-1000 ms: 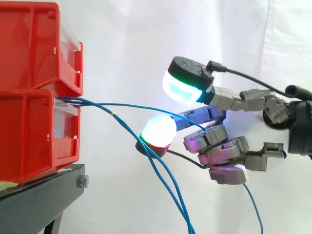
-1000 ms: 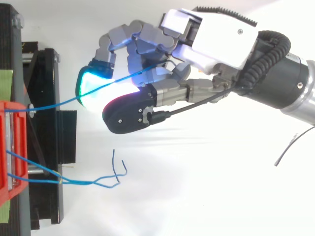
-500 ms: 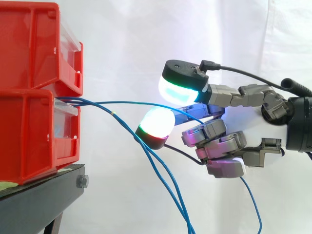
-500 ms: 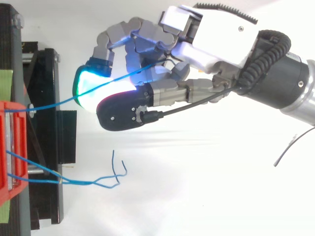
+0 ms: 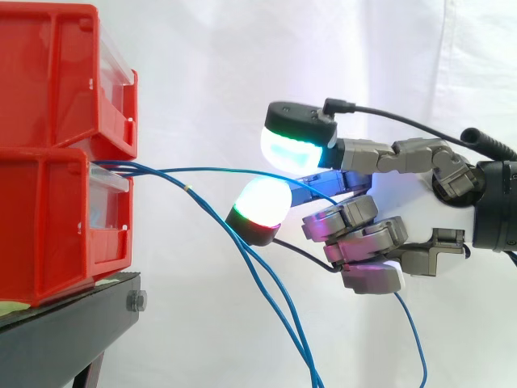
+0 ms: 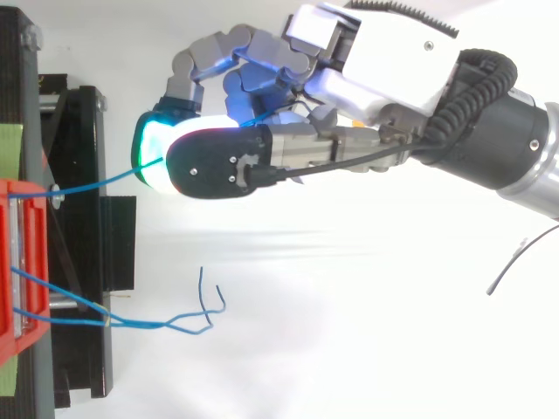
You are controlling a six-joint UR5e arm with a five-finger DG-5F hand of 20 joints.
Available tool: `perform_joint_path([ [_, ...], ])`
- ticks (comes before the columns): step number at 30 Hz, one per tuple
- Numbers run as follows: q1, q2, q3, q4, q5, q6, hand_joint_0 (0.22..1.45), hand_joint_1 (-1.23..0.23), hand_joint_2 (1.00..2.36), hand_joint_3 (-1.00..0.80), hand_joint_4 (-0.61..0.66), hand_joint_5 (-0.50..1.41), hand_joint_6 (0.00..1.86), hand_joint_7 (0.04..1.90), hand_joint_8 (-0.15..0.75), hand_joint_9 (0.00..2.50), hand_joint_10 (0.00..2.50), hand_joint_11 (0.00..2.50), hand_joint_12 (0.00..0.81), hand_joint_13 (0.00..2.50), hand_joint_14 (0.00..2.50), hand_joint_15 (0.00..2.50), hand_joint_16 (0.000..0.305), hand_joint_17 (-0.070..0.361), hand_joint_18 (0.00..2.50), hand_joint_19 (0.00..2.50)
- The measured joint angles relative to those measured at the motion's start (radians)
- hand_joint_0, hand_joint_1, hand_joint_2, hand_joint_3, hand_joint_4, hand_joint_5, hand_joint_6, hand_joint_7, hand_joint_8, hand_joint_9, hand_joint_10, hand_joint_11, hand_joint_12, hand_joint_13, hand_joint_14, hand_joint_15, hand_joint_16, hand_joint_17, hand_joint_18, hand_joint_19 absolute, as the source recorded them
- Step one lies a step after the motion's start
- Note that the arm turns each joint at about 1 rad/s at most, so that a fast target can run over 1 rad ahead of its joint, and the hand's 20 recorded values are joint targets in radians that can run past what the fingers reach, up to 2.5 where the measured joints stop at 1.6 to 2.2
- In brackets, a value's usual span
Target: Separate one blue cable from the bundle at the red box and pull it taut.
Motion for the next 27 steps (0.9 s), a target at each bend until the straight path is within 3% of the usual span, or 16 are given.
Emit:
perform_joint_path([
  [5,0.0,0.0,0.0,0.002,0.0,-0.001,0.65,-0.67,1.01,0.06,0.23,-0.22,0.85,0.98,0.466,0.7,2.5,2.5,0.595,1.61,2.5,1.61,0.074,0.166,1.84,0.79],
  [18,0.002,0.0,0.0,0.01,0.0,0.0,0.66,-0.76,1.02,-0.14,0.17,-0.23,0.86,1.01,0.445,0.66,2.5,2.5,0.6,1.5,2.5,1.67,0.062,0.139,1.67,1.0],
  [27,0.006,0.0,0.0,0.006,-0.003,0.032,0.63,-0.72,1.02,-0.25,0.16,-0.23,0.86,1.01,0.438,0.67,2.5,2.5,0.591,1.5,2.5,1.64,0.061,0.138,1.68,0.99],
])
